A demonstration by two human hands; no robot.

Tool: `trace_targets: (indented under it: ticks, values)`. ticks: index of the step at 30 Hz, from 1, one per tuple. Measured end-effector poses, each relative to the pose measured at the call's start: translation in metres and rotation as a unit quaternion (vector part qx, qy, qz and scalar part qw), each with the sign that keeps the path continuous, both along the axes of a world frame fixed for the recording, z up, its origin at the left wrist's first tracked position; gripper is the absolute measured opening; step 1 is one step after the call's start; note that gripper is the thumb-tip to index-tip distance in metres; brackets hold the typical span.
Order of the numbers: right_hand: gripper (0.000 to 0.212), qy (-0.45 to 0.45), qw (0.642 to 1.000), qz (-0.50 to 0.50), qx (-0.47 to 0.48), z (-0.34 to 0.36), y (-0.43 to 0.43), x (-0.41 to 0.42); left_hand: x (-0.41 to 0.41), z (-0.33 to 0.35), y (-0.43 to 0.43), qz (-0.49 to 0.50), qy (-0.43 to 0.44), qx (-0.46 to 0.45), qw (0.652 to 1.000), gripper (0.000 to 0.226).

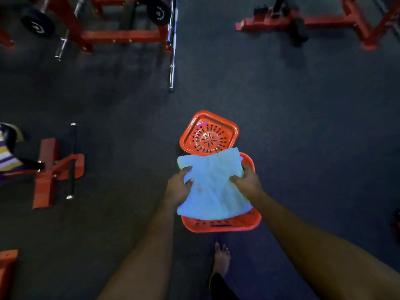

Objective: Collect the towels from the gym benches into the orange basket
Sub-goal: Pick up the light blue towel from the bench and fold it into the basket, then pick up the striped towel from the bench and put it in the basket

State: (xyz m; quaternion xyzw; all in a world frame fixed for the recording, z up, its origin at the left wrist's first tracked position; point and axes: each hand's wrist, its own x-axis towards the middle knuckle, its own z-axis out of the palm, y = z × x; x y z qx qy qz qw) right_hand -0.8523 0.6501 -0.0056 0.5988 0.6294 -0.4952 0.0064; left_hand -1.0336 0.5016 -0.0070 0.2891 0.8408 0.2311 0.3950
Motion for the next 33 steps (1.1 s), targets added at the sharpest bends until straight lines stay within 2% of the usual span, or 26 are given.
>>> trace_targets:
  ticks: [3, 6, 11, 13, 18, 22, 26, 29, 33]
  values:
    - [0.067, -0.110, 0.994, -0.013, -0.020, -0.032, 0.012, 0.009, 0.002, -0.029, 0.011, -0.043, -0.013, -0.086, 0.995, 0.062]
    - [0.051, -0.172, 0.984, -0.039, -0.018, -0.031, 0.016, 0.006, 0.003, -0.035, 0.013, -0.064, -0.019, -0.117, 0.991, 0.063]
    - [0.039, -0.109, 0.994, 0.005, -0.007, -0.002, 0.023, -0.035, -0.015, 0.010, 0.014, -0.040, -0.018, -0.080, 0.996, 0.050]
    - [0.041, -0.086, 0.995, 0.044, 0.001, 0.022, 0.023, -0.068, -0.035, 0.042, 0.009, -0.012, -0.005, -0.052, 0.999, 0.046]
    - [0.029, -0.004, 0.994, 0.098, 0.050, 0.080, 0.008, -0.165, -0.106, 0.106, -0.019, 0.063, 0.027, 0.008, 0.998, 0.042]
    - [0.011, 0.027, 0.982, 0.180, 0.054, 0.099, -0.018, -0.267, -0.186, 0.150, -0.068, 0.127, 0.060, 0.051, 0.989, 0.039]
    - [0.022, 0.079, 0.967, 0.236, 0.052, 0.137, -0.073, -0.383, -0.286, 0.181, -0.137, 0.196, 0.092, 0.080, 0.973, 0.038]
    - [0.013, 0.102, 0.954, 0.277, 0.051, 0.160, -0.126, -0.470, -0.363, 0.196, -0.194, 0.255, 0.116, 0.092, 0.956, 0.036]
    - [0.006, 0.114, 0.939, 0.321, 0.050, 0.176, -0.172, -0.553, -0.433, 0.210, -0.245, 0.277, 0.138, 0.085, 0.947, 0.034]
